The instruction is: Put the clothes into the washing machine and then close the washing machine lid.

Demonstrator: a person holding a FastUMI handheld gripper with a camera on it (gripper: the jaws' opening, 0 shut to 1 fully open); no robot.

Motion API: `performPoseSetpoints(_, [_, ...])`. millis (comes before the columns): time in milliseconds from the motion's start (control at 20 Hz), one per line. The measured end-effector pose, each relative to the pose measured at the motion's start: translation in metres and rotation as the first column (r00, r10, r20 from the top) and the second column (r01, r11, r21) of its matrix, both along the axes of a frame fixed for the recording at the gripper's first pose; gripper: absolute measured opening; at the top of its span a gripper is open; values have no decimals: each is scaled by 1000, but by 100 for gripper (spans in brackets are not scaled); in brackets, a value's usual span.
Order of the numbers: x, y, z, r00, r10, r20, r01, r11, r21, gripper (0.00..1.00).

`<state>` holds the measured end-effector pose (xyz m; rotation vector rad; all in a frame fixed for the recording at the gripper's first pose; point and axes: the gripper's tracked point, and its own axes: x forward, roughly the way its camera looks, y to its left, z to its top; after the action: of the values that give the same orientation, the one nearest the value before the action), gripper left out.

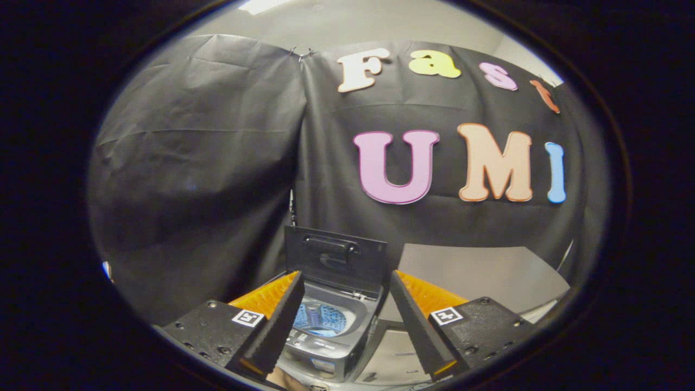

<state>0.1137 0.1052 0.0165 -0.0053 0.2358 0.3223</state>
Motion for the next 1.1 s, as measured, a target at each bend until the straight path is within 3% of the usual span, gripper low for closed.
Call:
performPoseSetpoints(450, [-39, -64, -14, 993, -116, 32, 116, 993, 6, 96])
performPoseSetpoints(1100, [-51, -129, -21, 966, -232, 117, 230, 973, 28, 96])
